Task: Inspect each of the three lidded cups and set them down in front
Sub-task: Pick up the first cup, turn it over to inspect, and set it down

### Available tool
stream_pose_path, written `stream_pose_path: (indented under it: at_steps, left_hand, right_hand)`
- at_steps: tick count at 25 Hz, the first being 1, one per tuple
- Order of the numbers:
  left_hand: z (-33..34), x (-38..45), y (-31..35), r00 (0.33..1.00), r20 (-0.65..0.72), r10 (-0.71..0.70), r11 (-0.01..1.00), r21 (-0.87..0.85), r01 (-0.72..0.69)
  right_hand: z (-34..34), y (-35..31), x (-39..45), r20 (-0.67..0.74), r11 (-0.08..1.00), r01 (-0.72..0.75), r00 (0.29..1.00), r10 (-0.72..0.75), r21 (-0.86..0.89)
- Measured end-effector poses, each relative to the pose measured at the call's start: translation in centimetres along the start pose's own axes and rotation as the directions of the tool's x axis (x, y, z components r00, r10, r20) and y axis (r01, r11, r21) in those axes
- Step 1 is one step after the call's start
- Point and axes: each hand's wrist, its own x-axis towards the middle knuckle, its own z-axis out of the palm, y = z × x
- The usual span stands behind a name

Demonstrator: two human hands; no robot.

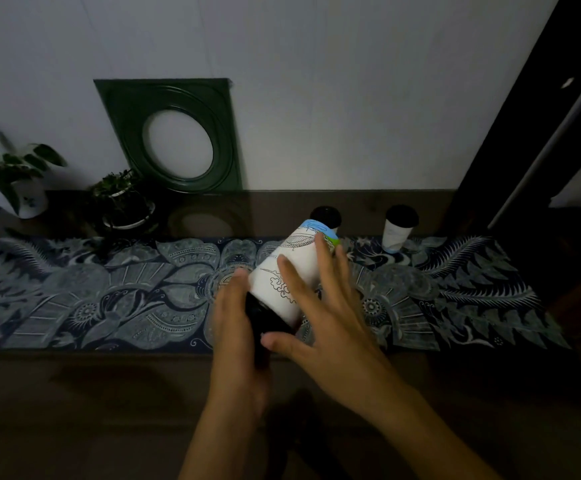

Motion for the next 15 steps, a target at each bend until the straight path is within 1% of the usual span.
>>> stream_pose_path:
  at_steps: [2, 4, 6, 9, 11, 15]
  left_hand:
    - [-0.1, 0.0, -0.3, 0.999, -0.001, 0.036, 0.999, 0.017, -0.036]
    - [-0.4, -0.1, -0.4, 0.997, 0.020, 0.078, 0.995, 0.055, -0.079]
    - [-1.1, 0.1, -0.4, 0.990, 0.069, 0.123, 0.988, 0.091, -0.129]
    - [-2.1, 0.6, -0.4, 0.981, 0.123, 0.151, 0.977, 0.131, -0.167]
    - [-2.7, 1.1, -0.7, 0.980, 0.137, 0.141, 0.971, 0.173, -0.164]
    - [-5.2, 2.8, -2.8, 0.992, 0.092, 0.090, 0.970, 0.218, -0.109]
  right_hand:
    - [0.2, 0.2, 0.1, -0.023, 0.997, -0.033, 0.999, 0.035, 0.071]
    - [0.3, 0.4, 0.3, -0.051, 0.967, -0.077, 0.994, 0.092, 0.242]
    - [0.1, 0.6, 0.4, -0.044, 0.915, -0.116, 0.989, 0.144, 0.387]
    - [0.1, 0.8, 0.5, -0.033, 0.808, -0.157, 0.977, 0.213, 0.568]
    - [0.4, 1.1, 0.7, -0.008, 0.728, -0.190, 0.966, 0.259, 0.658]
    - [3.3, 2.9, 1.0, 0.048, 0.562, -0.270, 0.925, 0.378, 0.782]
